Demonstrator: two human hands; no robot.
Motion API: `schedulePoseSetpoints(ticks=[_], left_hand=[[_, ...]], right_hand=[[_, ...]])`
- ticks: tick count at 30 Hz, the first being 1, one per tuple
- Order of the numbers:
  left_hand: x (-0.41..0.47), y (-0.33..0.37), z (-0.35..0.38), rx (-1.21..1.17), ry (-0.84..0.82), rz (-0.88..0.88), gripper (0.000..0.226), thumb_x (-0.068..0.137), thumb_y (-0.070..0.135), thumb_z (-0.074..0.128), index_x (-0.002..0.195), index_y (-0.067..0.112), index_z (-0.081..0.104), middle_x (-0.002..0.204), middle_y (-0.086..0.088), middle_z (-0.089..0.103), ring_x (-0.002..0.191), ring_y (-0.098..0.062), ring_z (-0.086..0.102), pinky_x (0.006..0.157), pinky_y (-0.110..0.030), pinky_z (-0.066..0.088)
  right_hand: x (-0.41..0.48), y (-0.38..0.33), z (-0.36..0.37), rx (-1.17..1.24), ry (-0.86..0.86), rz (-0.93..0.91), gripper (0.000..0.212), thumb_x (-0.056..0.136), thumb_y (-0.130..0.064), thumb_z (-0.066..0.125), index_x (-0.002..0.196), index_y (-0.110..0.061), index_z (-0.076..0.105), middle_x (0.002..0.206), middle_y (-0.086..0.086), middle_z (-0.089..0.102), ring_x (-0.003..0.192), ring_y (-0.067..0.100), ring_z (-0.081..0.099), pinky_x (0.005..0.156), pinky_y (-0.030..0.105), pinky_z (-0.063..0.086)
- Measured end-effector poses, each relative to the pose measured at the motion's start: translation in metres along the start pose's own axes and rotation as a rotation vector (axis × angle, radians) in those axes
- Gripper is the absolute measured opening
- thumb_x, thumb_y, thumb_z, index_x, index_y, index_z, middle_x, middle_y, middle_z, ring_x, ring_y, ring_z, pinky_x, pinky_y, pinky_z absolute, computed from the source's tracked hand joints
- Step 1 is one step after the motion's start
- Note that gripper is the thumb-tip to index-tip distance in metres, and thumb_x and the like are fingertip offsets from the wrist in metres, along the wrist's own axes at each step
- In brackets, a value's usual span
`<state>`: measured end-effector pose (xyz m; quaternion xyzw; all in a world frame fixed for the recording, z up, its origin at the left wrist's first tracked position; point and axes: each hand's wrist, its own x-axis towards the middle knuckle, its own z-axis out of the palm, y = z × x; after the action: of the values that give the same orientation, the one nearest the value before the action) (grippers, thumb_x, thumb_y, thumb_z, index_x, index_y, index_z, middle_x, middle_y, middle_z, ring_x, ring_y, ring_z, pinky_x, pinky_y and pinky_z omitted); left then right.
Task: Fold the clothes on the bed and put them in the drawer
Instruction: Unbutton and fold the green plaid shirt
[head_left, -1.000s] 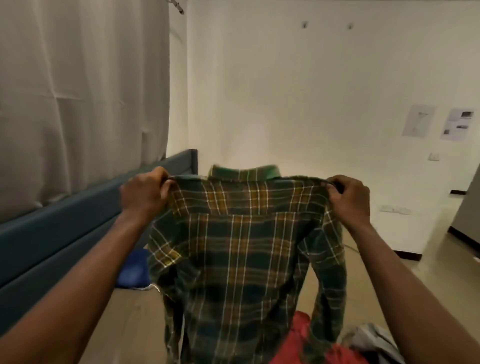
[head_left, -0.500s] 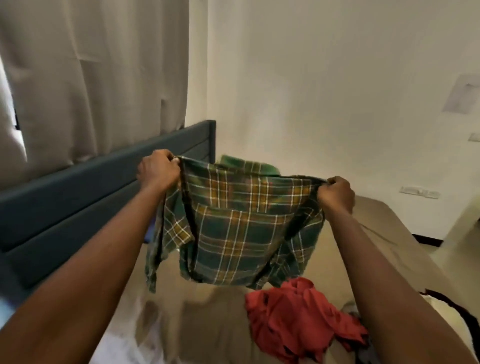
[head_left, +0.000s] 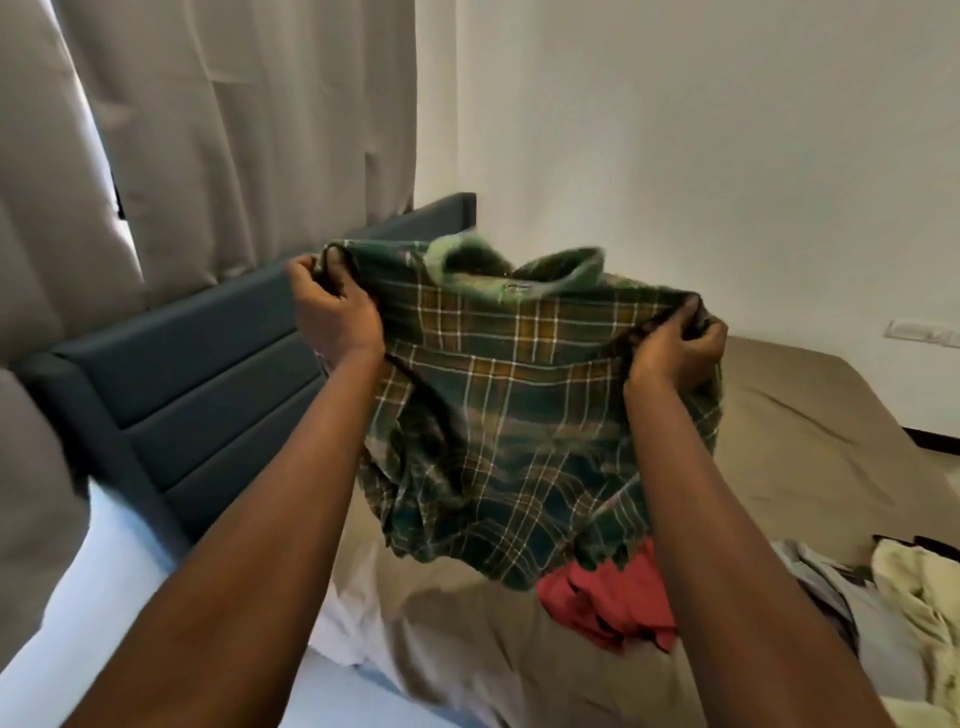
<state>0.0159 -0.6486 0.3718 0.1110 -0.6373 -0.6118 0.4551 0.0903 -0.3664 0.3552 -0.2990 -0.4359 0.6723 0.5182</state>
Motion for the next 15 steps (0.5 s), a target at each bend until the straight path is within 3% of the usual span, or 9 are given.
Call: schedulePoseSetpoints(ticks=[2, 4, 5, 6, 9, 12, 15], left_hand=[[0.002, -0.002, -0.004, -0.079, -0.011, -0.047, 0.025, 0.099, 0.043, 0.060, 0.097, 0.018, 0.060, 0.094, -0.001, 0.072, 0.079, -0.023, 0.071, 0.076, -0.029, 0.059], [-0.009, -0.001, -0.012, -0.089, 0.070, 0.091, 0.025, 0.099, 0.041, 0.058, 0.096, 0.016, 0.060, 0.091, 0.001, 0.069, 0.075, -0.014, 0.065, 0.076, -0.027, 0.058], [-0.013, -0.002, -0.019, -0.062, 0.090, 0.185, 0.027, 0.102, 0.035, 0.056, 0.099, 0.008, 0.060, 0.090, 0.001, 0.065, 0.076, -0.010, 0.059, 0.076, -0.019, 0.050], [-0.015, -0.006, -0.028, 0.003, 0.052, 0.292, 0.028, 0.104, 0.031, 0.054, 0.101, 0.003, 0.059, 0.090, -0.001, 0.063, 0.077, -0.010, 0.055, 0.073, -0.019, 0.043], [0.008, -0.032, -0.060, 0.422, -0.209, 0.472, 0.033, 0.106, 0.037, 0.050, 0.107, 0.005, 0.059, 0.089, -0.020, 0.069, 0.082, -0.041, 0.064, 0.066, -0.041, 0.039], [0.038, -0.040, -0.083, 0.577, -0.383, 0.512, 0.034, 0.105, 0.041, 0.054, 0.106, 0.007, 0.060, 0.089, -0.025, 0.069, 0.082, -0.046, 0.064, 0.064, -0.041, 0.034], [0.048, -0.032, -0.090, 0.578, -0.529, 0.544, 0.030, 0.102, 0.042, 0.060, 0.103, 0.012, 0.063, 0.090, -0.017, 0.070, 0.080, -0.037, 0.064, 0.067, -0.038, 0.040]], right_hand=[[-0.004, -0.007, 0.000, 0.183, 0.013, 0.160, 0.020, 0.104, -0.032, 0.058, 0.094, -0.015, 0.054, 0.067, 0.004, 0.063, 0.050, 0.015, 0.060, 0.051, 0.031, 0.055], [-0.016, -0.010, -0.001, 0.234, 0.105, 0.023, 0.020, 0.104, -0.030, 0.057, 0.095, -0.012, 0.056, 0.071, 0.005, 0.065, 0.056, 0.016, 0.062, 0.055, 0.033, 0.055], [-0.018, -0.007, -0.003, 0.164, 0.156, -0.148, 0.023, 0.104, -0.031, 0.057, 0.098, -0.009, 0.059, 0.082, 0.008, 0.069, 0.069, 0.020, 0.066, 0.063, 0.034, 0.056], [-0.017, -0.002, -0.007, 0.036, 0.166, -0.333, 0.029, 0.104, -0.034, 0.055, 0.102, -0.005, 0.062, 0.091, 0.010, 0.071, 0.080, 0.024, 0.068, 0.068, 0.033, 0.052], [0.010, 0.021, -0.032, -0.474, 0.005, -0.629, 0.047, 0.105, -0.053, 0.043, 0.111, -0.010, 0.061, 0.095, 0.013, 0.074, 0.086, 0.037, 0.067, 0.073, 0.036, 0.043], [0.037, 0.023, -0.049, -0.720, -0.216, -0.760, 0.053, 0.104, -0.059, 0.038, 0.111, -0.011, 0.059, 0.094, 0.018, 0.073, 0.084, 0.039, 0.064, 0.087, 0.040, 0.039], [0.038, 0.013, -0.049, -0.783, -0.265, -0.649, 0.047, 0.104, -0.055, 0.044, 0.112, -0.012, 0.058, 0.101, 0.018, 0.072, 0.091, 0.039, 0.066, 0.076, 0.036, 0.041]])
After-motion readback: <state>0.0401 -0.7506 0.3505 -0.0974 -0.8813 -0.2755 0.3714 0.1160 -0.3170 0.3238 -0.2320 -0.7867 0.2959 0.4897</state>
